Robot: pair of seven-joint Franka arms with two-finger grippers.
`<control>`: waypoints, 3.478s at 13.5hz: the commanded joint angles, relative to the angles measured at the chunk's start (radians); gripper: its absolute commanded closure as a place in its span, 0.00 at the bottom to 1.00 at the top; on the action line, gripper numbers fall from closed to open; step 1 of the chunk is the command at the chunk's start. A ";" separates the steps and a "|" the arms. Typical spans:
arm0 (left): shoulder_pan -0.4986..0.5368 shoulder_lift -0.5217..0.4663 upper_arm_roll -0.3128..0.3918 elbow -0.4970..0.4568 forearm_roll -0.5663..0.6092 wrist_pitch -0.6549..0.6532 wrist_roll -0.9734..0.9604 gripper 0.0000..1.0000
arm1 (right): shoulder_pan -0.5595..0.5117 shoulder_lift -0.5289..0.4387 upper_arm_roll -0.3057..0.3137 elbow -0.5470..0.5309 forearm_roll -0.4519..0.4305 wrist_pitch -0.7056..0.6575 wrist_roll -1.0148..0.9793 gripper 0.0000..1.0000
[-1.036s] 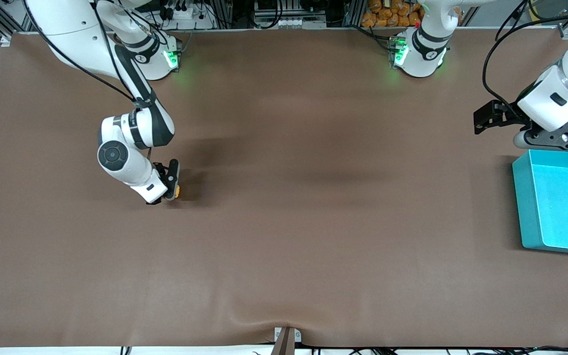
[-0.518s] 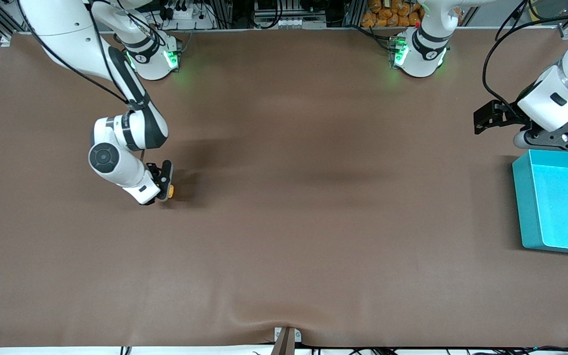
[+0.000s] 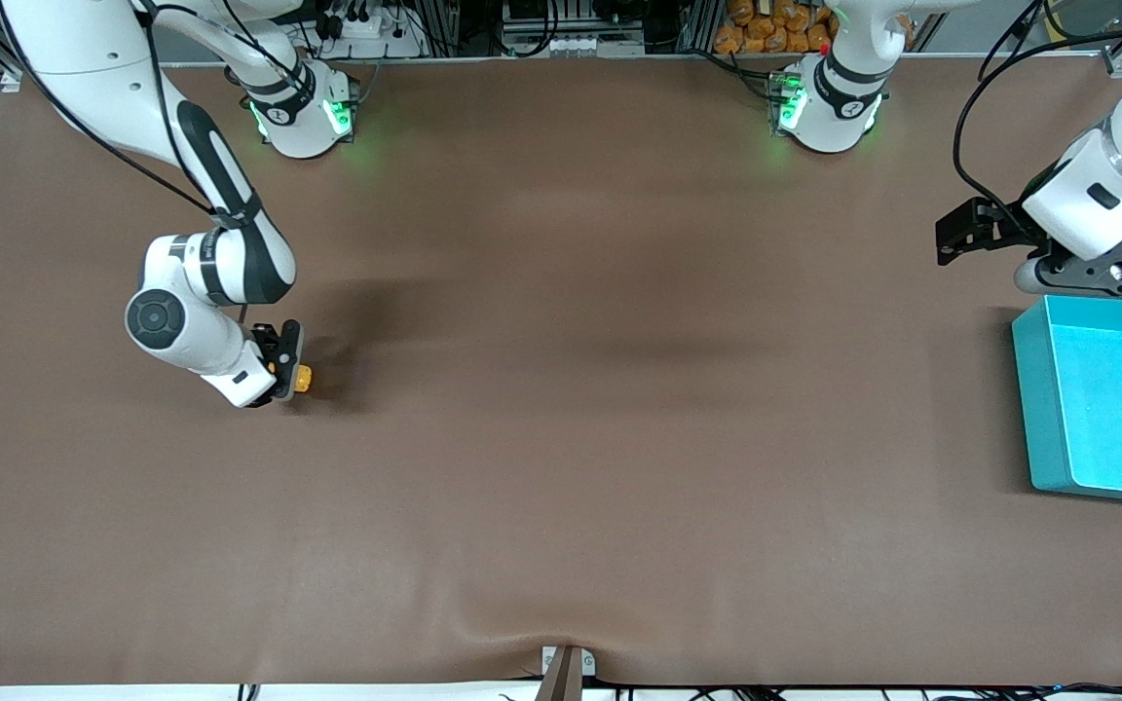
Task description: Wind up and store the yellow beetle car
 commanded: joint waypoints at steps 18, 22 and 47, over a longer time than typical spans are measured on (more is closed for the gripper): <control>0.005 -0.003 -0.004 0.005 0.011 -0.011 -0.007 0.00 | -0.266 0.035 0.008 0.240 -0.013 -0.236 -0.224 0.00; 0.005 -0.003 -0.004 0.007 0.011 -0.011 -0.007 0.00 | -0.333 -0.011 0.006 0.385 -0.019 -0.511 -0.241 0.00; 0.005 0.035 -0.002 -0.063 -0.003 0.041 -0.205 0.00 | -0.418 -0.110 0.014 0.981 0.068 -0.993 0.568 0.00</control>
